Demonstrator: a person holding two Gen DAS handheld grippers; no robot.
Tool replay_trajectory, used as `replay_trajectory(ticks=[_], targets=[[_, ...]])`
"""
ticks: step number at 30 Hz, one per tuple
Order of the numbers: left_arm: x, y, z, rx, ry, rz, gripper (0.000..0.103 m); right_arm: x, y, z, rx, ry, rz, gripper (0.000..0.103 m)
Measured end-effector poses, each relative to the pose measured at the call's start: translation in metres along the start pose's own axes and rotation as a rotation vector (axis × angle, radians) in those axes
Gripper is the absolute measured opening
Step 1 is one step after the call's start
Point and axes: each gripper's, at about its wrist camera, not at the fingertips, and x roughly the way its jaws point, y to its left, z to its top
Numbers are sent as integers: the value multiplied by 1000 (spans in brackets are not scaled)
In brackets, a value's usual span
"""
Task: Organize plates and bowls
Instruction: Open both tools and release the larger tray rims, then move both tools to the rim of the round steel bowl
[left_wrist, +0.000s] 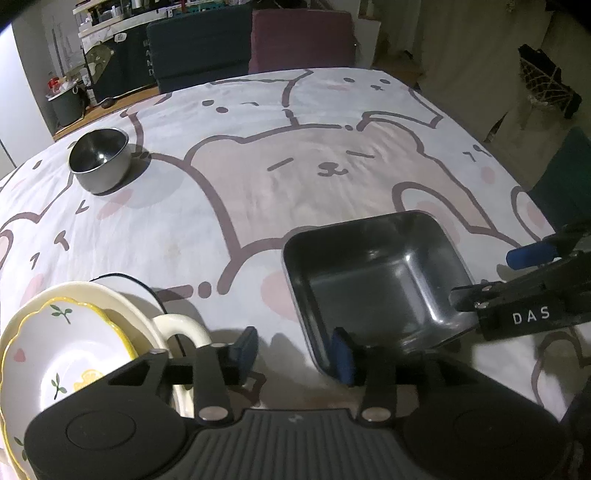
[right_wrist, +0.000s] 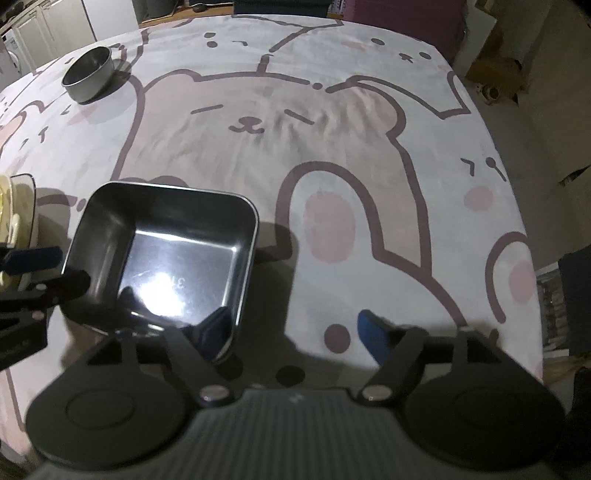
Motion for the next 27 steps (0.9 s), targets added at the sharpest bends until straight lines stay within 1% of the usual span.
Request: replay_trajectory(ticks=[2,4,7,9,10,14,17,19,22,27], targets=[[-1,-2,1,3,-3,-8,56,-3,-2,-2,11,-11,19,87],[-3,-4,1,8,-7,-13,60,-7,-4,-2,18,-28,29,94],[-7,-8,2,16,-16,-22,69,-15,-6,-4,24,-60,43,99],[-11,-9,3,19,-28,-30,76,-21,-8,-4,34,-77,46,102],[-13,-10,4,19,-35,-36,77,-24,-10,-5,39,-86,48,102],[-26,-9,11,6,-69,-61,90,-37,-20,-7,66,-122,49,102],[-40,-3,18,-12,-103,-85,102,-54,-28,-6,111,-195,42,102],[-50,3,24,-26,-131,-90,103,-67,-32,-5,136,-252,32,102],[-65,17,33,-40,-171,-67,103,-85,-34,-2,156,-338,18,102],[-88,55,48,-97,-257,-31,103,-103,-27,7,182,-447,5,103]])
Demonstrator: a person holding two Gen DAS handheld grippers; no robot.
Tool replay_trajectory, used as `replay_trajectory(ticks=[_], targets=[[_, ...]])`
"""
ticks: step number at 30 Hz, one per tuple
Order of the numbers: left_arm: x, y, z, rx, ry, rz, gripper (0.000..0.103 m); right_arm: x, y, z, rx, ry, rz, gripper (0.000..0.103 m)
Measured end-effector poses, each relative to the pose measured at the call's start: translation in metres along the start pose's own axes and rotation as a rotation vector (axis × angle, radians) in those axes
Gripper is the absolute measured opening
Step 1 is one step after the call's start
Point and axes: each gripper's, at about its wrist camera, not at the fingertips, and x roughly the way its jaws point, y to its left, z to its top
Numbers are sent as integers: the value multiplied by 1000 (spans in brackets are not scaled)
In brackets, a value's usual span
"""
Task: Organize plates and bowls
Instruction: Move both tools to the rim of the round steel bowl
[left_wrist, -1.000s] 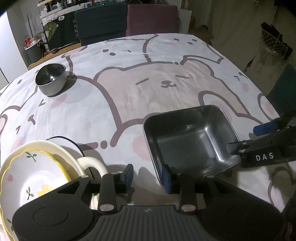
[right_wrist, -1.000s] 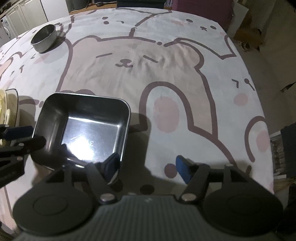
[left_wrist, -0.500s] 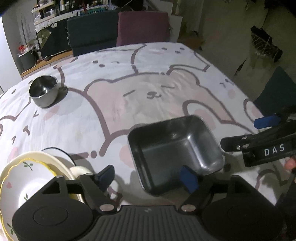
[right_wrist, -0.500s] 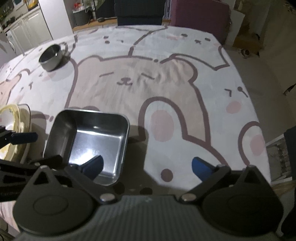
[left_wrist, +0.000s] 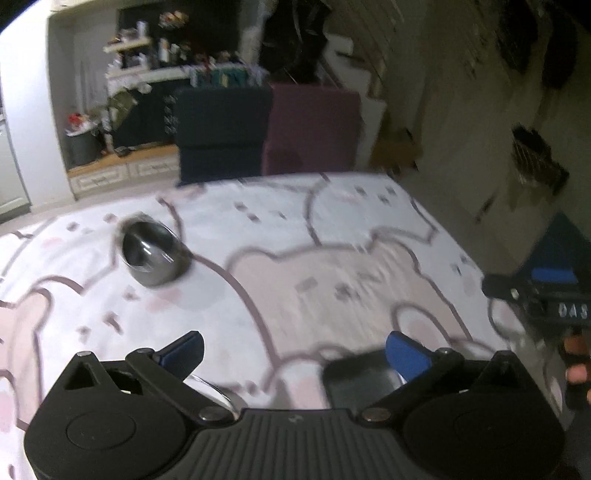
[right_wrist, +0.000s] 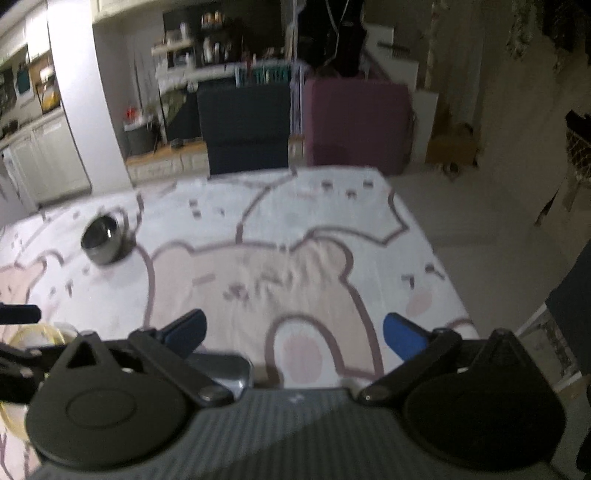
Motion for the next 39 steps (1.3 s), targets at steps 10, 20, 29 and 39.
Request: replay_trajectory(ticks=[10,20,29,39], targets=[[4,93,36,-142,-97,96,103,20,64,33,36,-101,115,103],[55,176,54,-256,-104,206,103,88,154,58,10,-44,218,103],[102,210,72,-229,-111,236,103,167,198,68,107,85,264,103],[153,234,68,-314,-56,179,103,218,220,66,172,132,294,103]])
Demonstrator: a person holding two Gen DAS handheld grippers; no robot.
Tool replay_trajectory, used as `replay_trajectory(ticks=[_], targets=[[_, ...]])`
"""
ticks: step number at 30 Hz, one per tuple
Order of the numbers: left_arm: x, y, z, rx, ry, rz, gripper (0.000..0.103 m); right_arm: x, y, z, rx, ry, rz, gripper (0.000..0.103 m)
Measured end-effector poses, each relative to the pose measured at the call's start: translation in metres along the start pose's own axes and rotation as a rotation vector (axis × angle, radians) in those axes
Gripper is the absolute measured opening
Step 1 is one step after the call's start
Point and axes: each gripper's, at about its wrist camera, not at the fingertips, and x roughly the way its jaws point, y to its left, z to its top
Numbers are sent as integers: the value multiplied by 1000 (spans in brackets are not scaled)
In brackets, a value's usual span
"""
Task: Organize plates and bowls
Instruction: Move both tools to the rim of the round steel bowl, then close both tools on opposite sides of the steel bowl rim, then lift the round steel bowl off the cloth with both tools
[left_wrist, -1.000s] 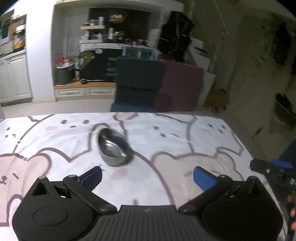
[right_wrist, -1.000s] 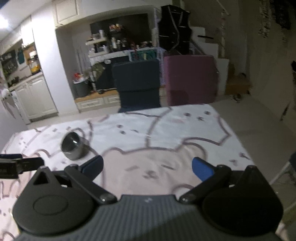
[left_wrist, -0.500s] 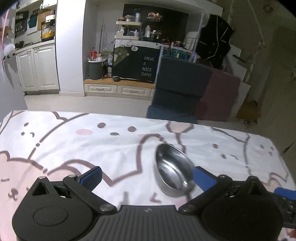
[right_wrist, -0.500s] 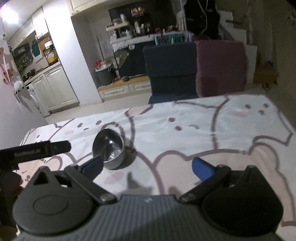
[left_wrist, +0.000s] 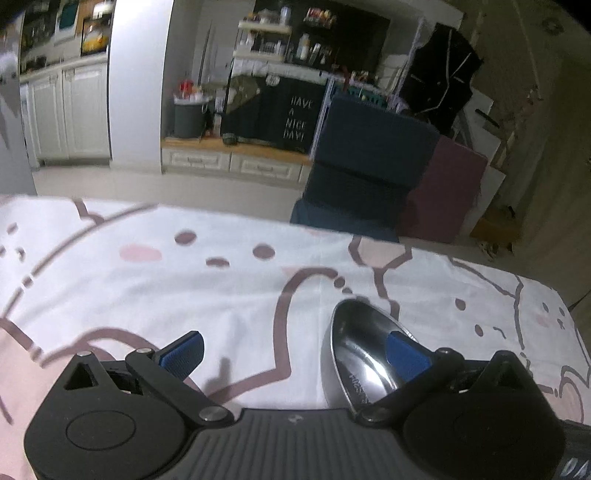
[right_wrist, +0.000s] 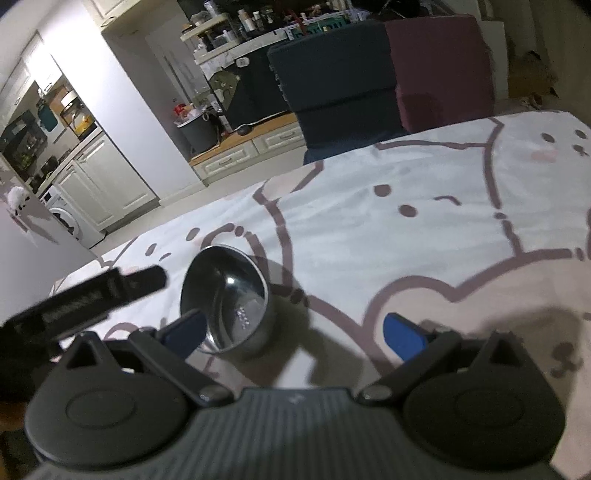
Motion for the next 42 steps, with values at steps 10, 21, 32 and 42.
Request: replay_trajectory(ticks=[10,21,32,42], targets=[[17,2,-4,-21,62,-111,103,35,21,-8,-123,14,-87,103],[21,-6,-10,70,88,-42,103,35,21,-16,-206,42,-100,103],[11,7,-6,37,22,48,103,39,22,-24,-342,69,-175,103],[2,2,-7,130,0,91,84,35,19,-26,-374,47,-189,102]])
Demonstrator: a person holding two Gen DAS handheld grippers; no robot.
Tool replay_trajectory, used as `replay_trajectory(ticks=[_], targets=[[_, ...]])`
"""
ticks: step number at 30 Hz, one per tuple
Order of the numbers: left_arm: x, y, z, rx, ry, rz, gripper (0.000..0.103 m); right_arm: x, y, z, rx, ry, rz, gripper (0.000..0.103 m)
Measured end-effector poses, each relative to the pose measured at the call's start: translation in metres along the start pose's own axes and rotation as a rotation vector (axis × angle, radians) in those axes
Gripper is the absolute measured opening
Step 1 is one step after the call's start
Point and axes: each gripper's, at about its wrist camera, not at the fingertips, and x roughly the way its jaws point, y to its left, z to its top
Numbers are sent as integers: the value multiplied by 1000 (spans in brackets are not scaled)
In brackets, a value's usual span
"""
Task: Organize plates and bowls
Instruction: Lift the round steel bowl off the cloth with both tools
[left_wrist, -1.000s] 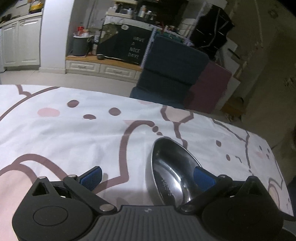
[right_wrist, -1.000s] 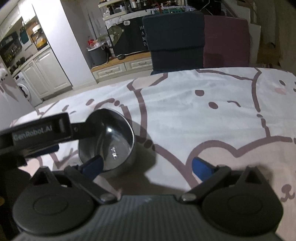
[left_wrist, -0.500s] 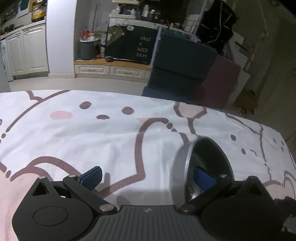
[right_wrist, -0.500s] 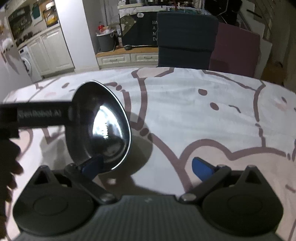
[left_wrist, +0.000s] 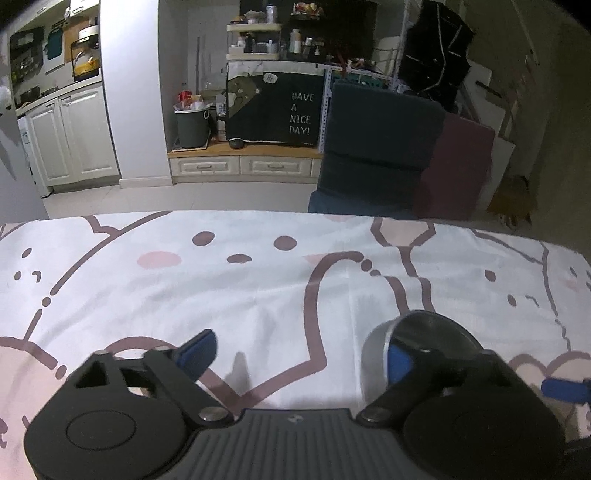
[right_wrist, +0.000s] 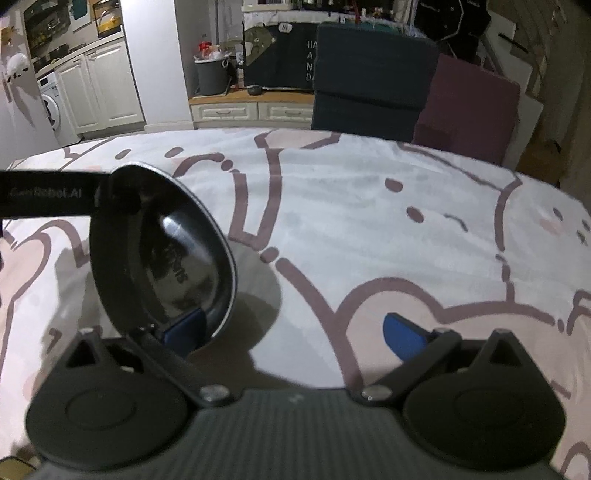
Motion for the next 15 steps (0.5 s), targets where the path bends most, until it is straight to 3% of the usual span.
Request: replay_trajectory(ticks=[3,5,12,15], targets=[[-3,1,-2,1,2,-20,73,-4,1,0,-11,-14,-6,100],[-7,1,-3,2,1,-65,61,-6,3,1,-23,-17,17,89],[-14,-6,-8,43,7,-126,15,-16,23,5,-74,-12,101,28],[-17,-6,-11,43,13,-152,10,-20,29,6,-88,-14,115,13]])
